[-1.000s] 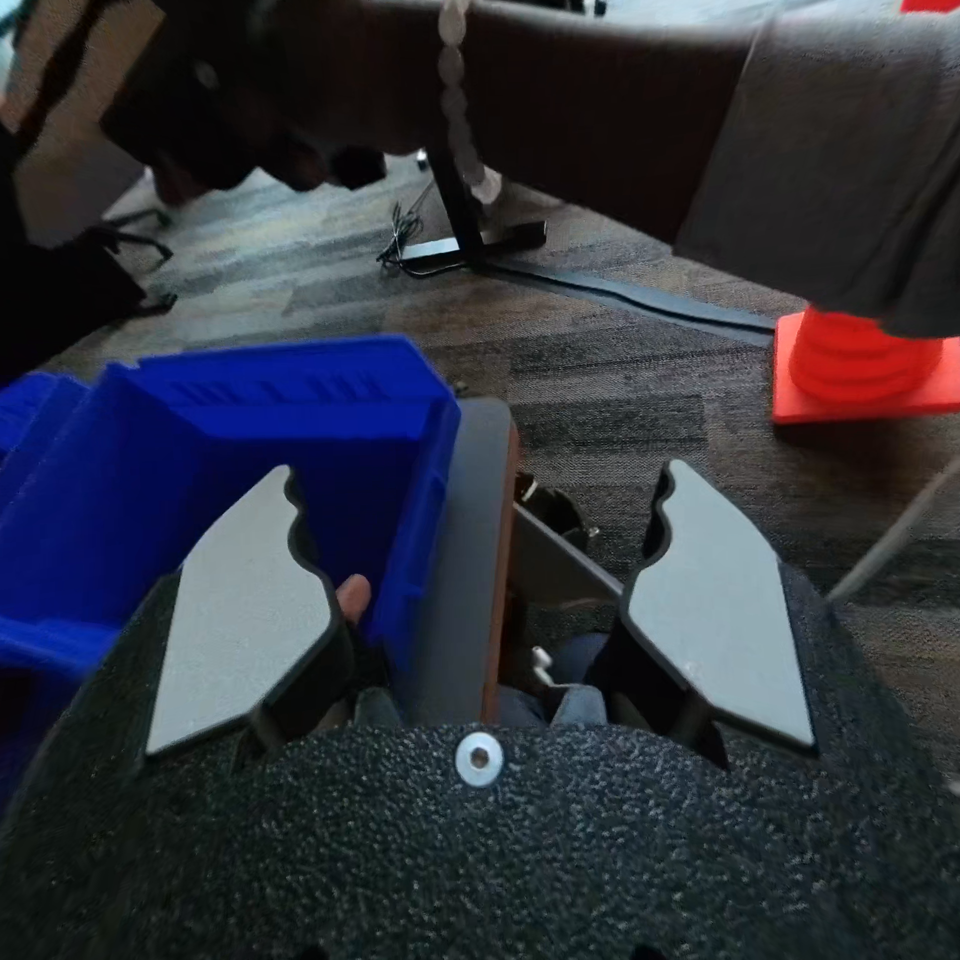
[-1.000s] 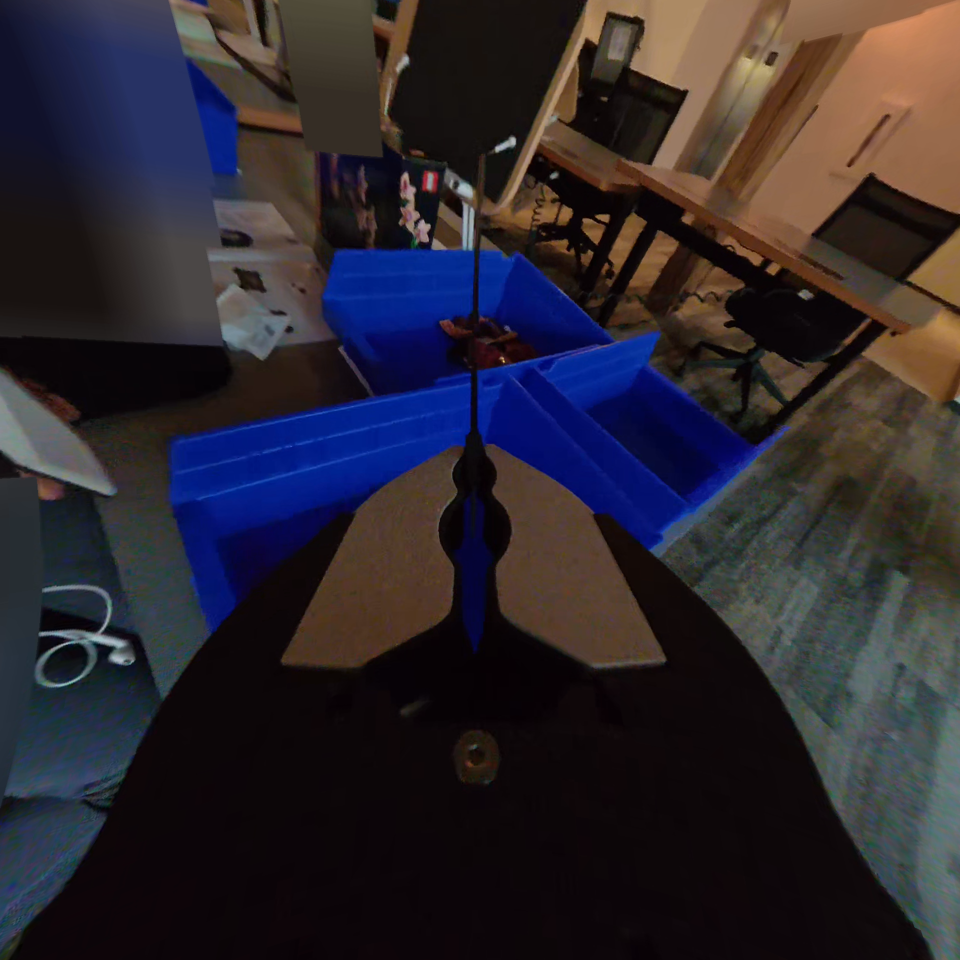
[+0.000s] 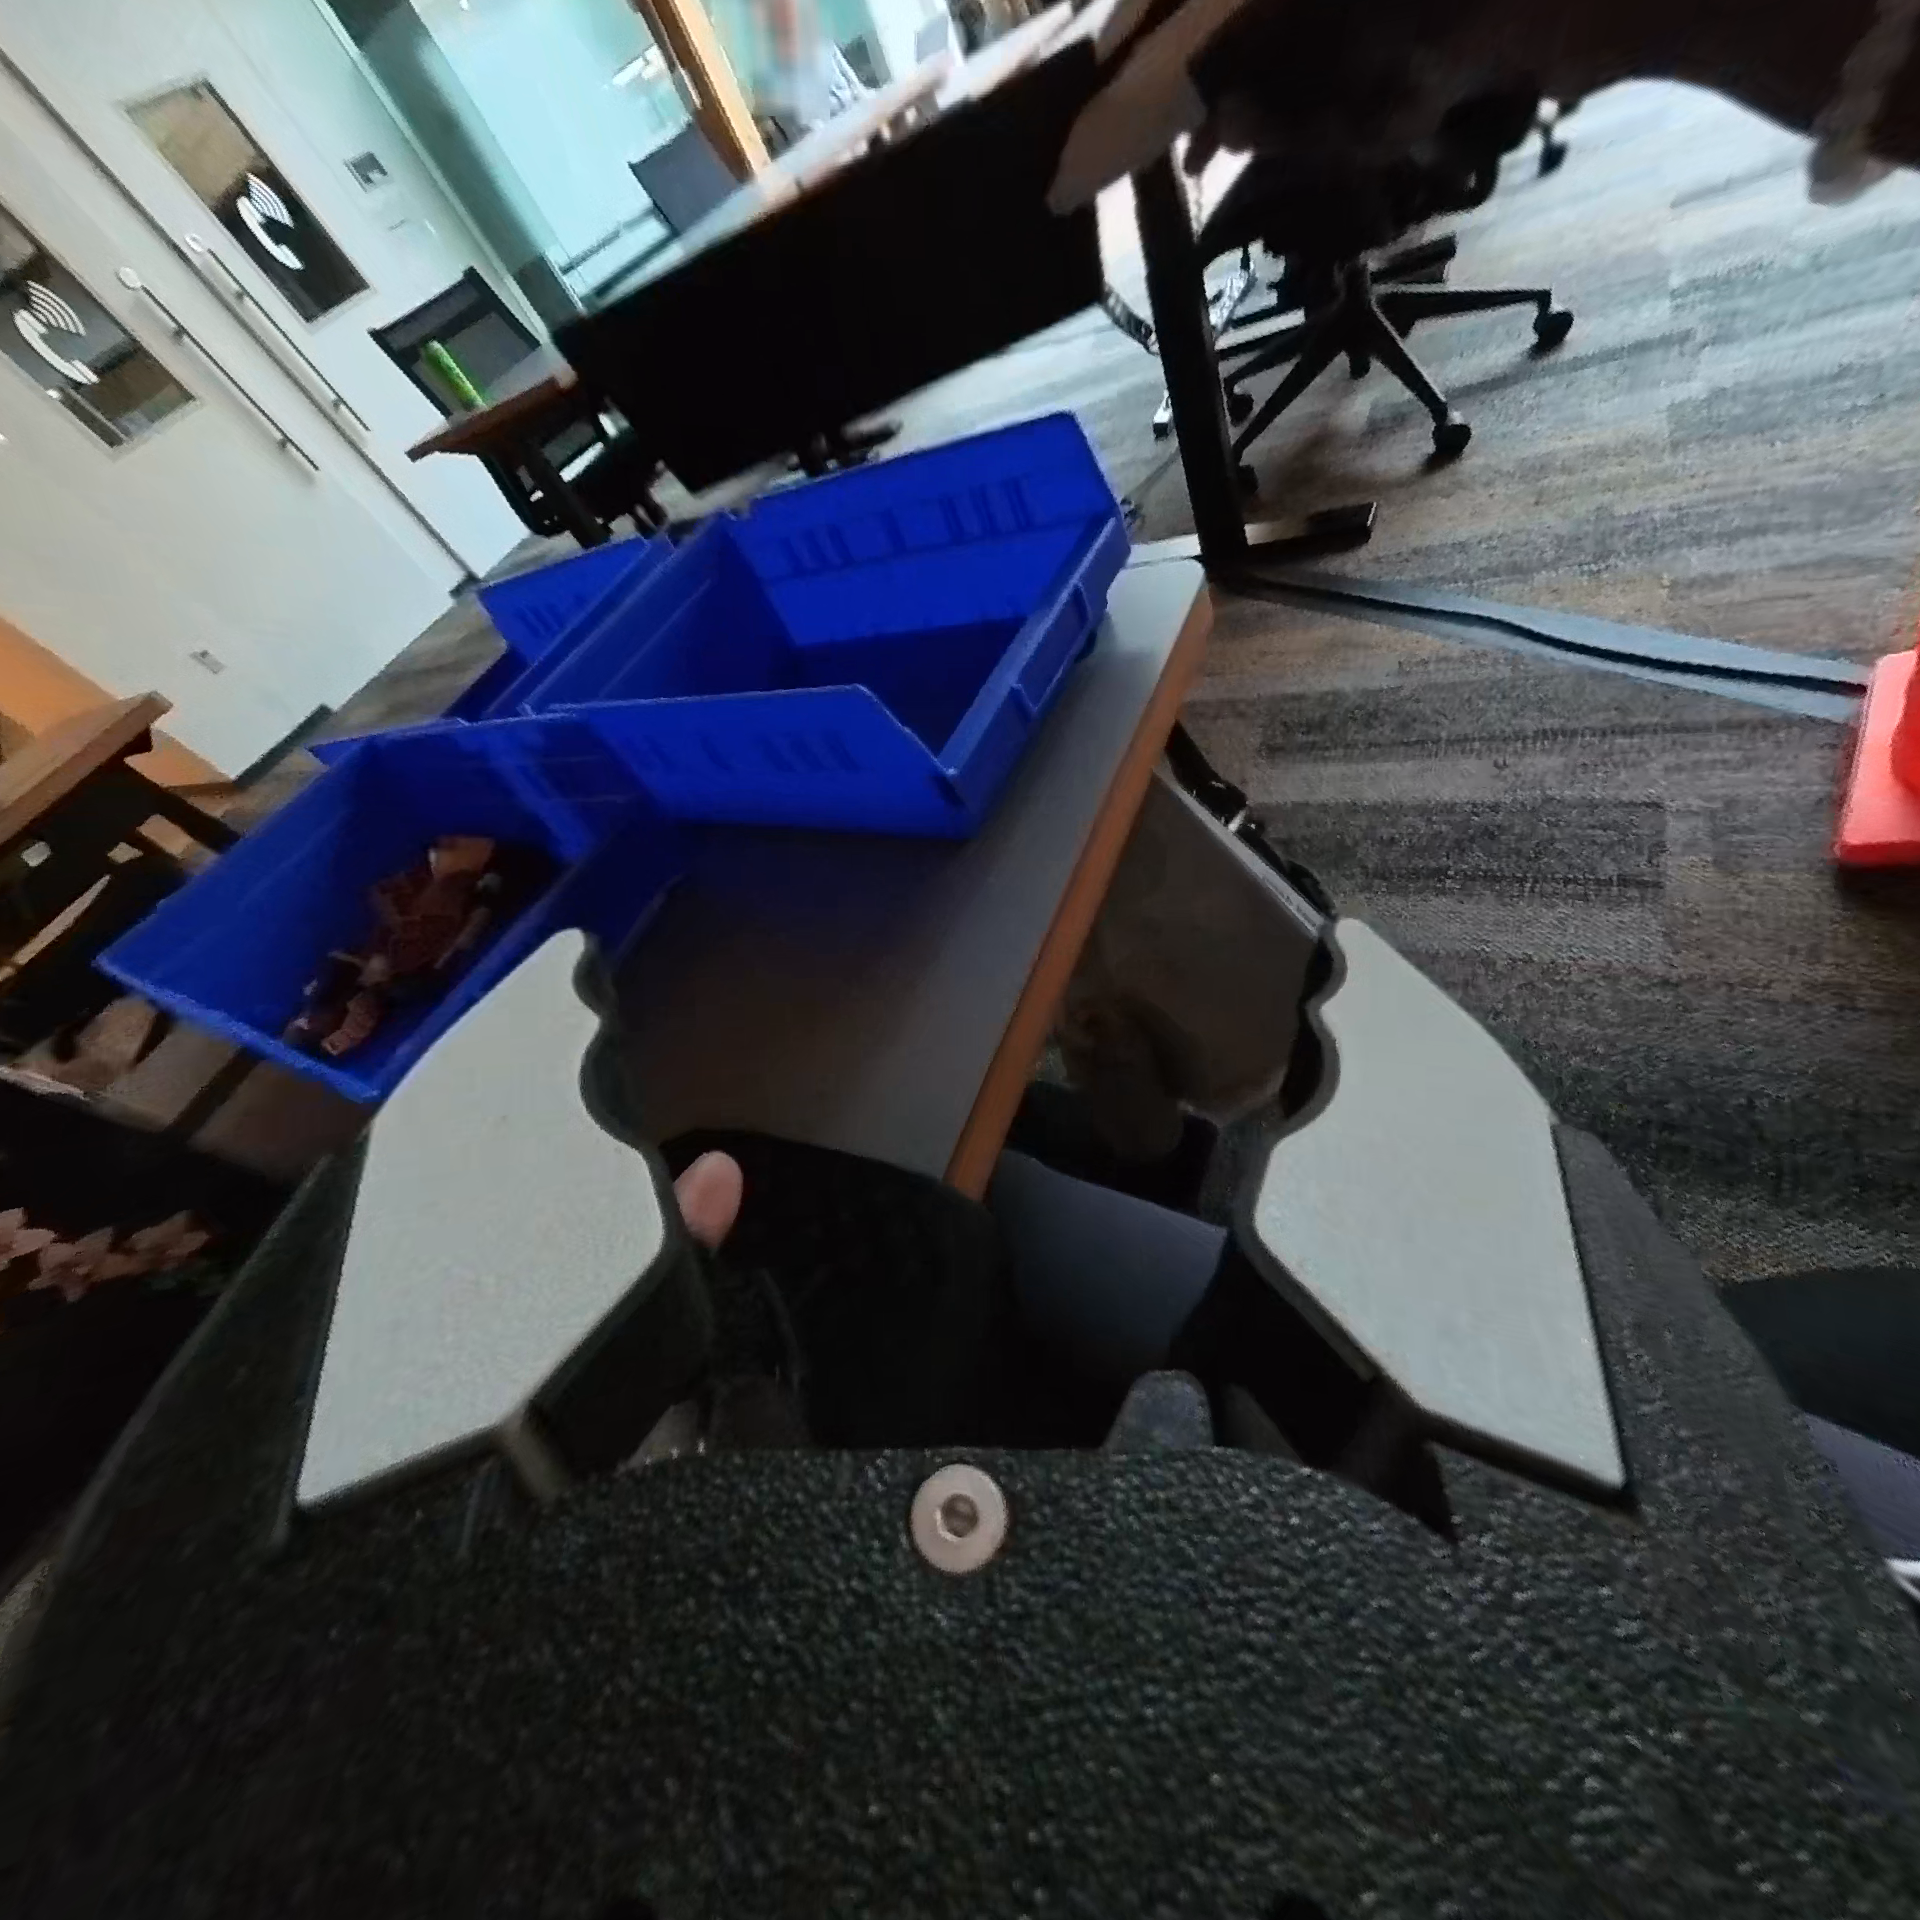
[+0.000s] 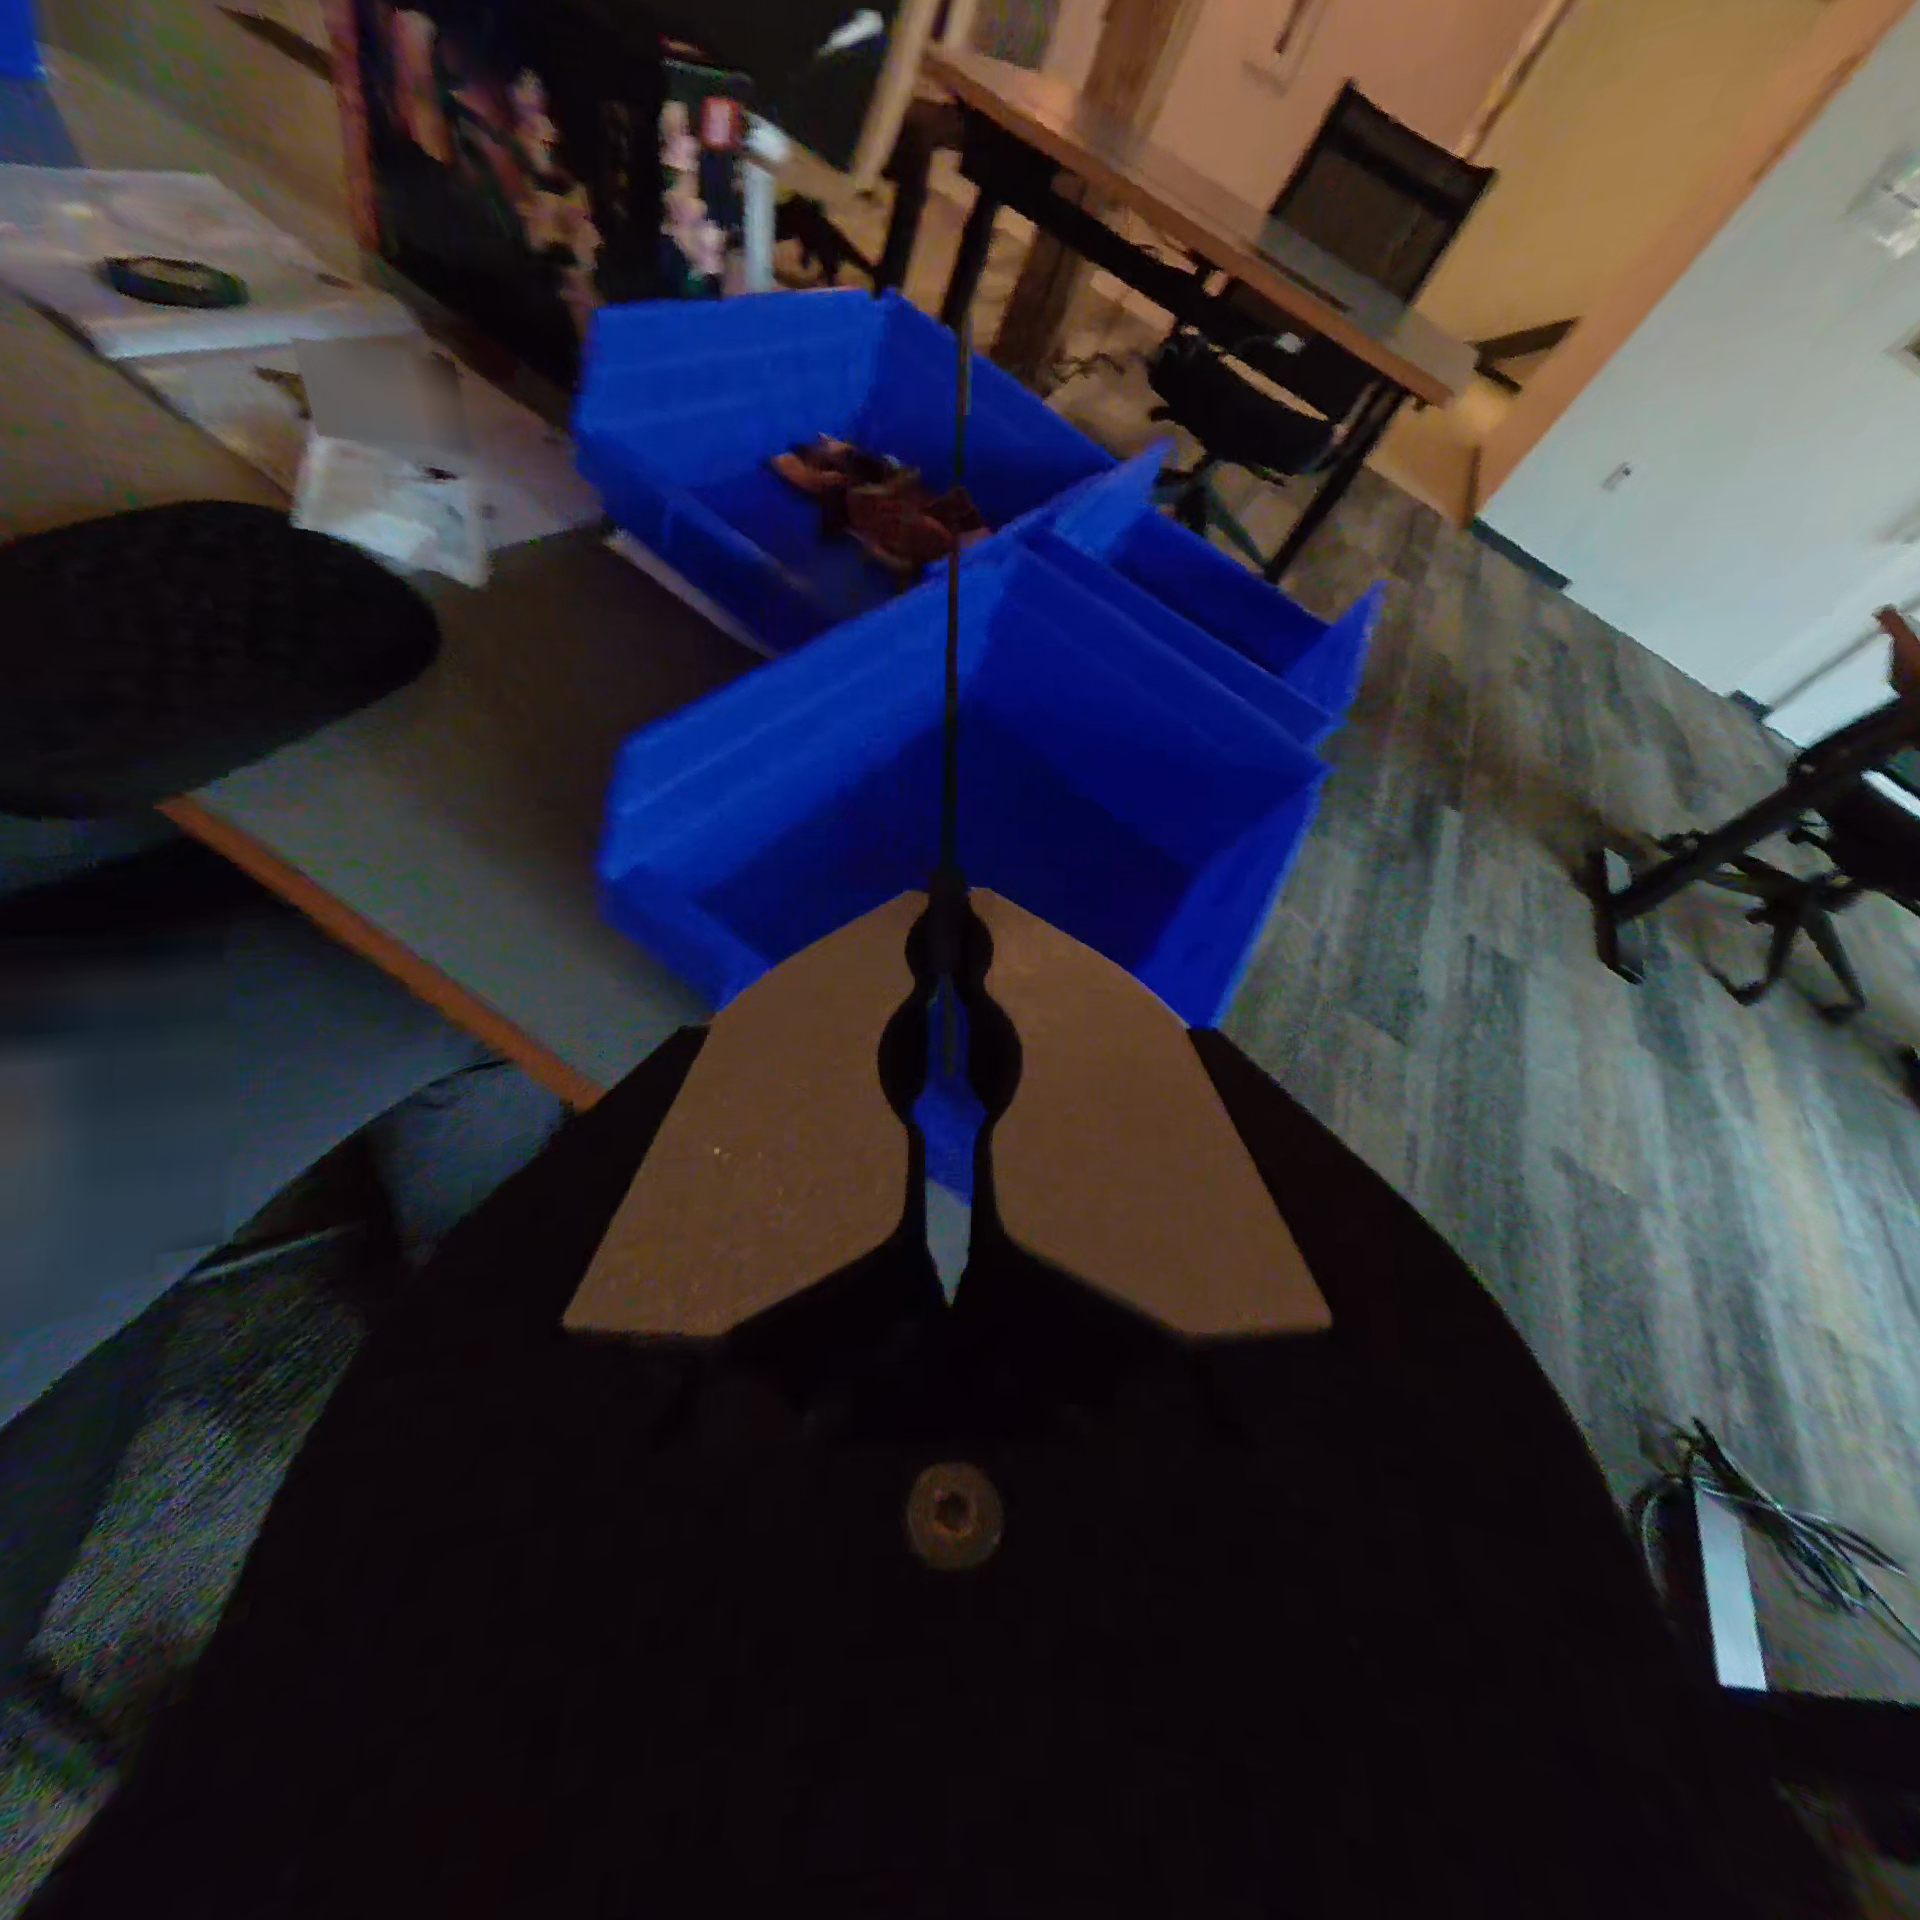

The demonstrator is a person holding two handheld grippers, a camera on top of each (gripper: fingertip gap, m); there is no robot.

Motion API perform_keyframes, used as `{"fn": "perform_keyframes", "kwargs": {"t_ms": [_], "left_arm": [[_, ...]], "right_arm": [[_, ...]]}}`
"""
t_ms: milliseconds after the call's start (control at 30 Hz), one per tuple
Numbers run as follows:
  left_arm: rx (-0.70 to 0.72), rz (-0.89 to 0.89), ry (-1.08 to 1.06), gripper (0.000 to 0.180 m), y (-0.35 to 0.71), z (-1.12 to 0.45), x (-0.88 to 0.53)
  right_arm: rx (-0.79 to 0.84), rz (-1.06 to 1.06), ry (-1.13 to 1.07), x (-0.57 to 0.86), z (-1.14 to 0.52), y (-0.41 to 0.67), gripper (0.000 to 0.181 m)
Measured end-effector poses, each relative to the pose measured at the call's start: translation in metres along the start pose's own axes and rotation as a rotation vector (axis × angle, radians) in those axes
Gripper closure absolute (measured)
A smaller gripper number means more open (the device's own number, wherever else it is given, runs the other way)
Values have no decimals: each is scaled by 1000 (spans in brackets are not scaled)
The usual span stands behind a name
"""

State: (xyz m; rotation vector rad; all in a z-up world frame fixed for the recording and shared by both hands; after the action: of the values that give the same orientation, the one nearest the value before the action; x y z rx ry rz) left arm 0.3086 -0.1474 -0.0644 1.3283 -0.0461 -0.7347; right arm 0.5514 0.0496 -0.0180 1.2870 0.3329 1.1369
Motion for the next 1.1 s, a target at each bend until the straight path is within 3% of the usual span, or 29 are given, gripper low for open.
{"fn": "perform_keyframes", "kwargs": {"t_ms": [200,433,767,1100], "left_arm": [[-50,10,-5,58,-3,-47,-6],[-72,49,72,58,-9,-69,-36],[-105,68,110,58,-32,-44,-47],[-44,67,98,58,-26,-22,-40]], "right_arm": [[112,-103,-39,40,-54,-24,180],[257,-256,129,32,-110,-28,180],[47,-168,-34,19,-118,-43,180],[72,-203,-57,-3,-86,-33,180]]}}
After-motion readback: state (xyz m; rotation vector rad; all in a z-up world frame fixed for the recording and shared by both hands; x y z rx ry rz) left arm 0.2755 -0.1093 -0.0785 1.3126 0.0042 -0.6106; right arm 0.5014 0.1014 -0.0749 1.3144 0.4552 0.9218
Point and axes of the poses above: each gripper's, where its closed fingertips meet, z back along the fingers, y out of its top, x = y × z across the jaws, the point moved 4 cm from there along z, back along the fingers, and after that the axes turned 2 degrees about z, right-handed, at the moved point
